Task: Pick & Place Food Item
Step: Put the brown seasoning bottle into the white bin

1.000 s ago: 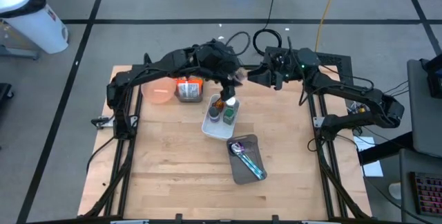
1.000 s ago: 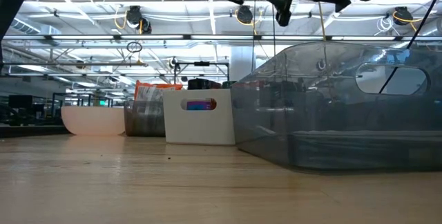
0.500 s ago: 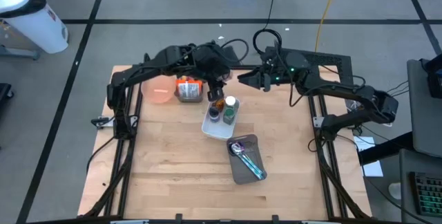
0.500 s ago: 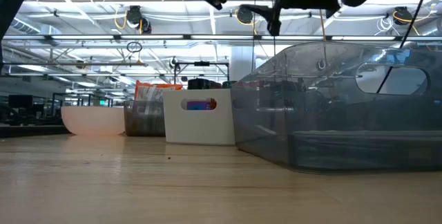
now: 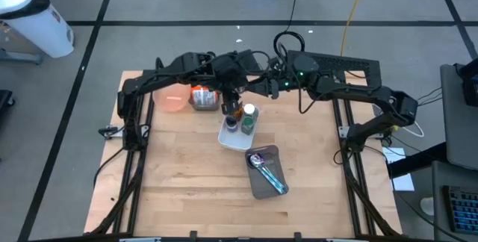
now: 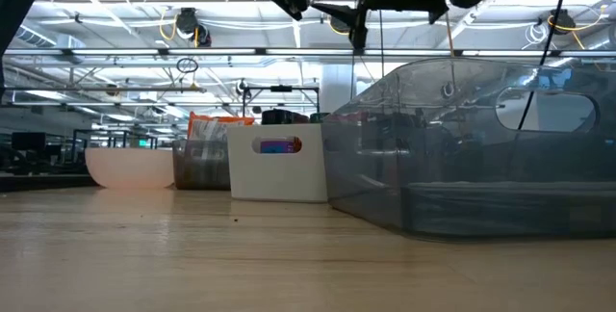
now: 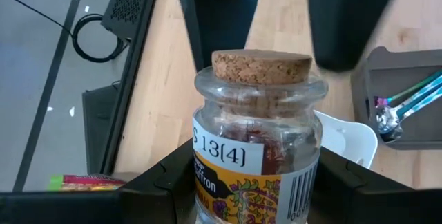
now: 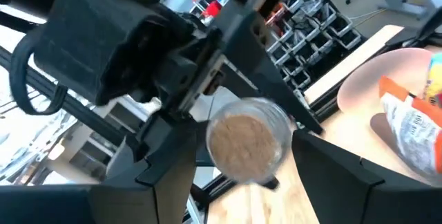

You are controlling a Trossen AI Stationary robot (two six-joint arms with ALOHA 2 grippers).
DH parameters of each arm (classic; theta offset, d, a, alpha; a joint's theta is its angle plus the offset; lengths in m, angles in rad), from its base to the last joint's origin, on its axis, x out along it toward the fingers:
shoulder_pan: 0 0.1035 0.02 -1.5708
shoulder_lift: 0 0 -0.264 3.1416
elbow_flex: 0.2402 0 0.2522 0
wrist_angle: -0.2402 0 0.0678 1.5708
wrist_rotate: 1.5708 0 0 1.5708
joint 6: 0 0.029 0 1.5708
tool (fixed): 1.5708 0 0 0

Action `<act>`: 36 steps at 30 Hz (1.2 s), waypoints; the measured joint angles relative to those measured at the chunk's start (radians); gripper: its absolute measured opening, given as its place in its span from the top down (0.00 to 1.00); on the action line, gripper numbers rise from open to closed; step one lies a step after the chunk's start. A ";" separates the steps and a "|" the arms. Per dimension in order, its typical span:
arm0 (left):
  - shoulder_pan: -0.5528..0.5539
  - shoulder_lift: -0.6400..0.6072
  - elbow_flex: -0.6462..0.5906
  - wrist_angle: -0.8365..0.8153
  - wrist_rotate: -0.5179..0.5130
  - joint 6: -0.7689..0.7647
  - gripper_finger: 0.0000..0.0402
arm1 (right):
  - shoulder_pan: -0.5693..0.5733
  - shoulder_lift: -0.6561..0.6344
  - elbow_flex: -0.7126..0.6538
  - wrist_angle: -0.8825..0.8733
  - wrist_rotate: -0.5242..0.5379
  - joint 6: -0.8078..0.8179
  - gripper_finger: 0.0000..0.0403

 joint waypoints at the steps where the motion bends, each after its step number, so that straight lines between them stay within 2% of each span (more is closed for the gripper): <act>1: 0.000 0.000 0.000 0.000 0.001 0.000 0.52 | 0.005 0.010 0.010 0.000 0.000 0.000 0.42; 13: -0.003 0.000 0.000 -0.023 0.011 0.000 0.52 | 0.050 0.069 0.059 -0.003 0.031 0.000 0.42; 36: -0.005 -0.002 0.000 -0.030 0.008 0.005 0.52 | 0.063 0.068 0.059 0.002 0.052 -0.004 0.53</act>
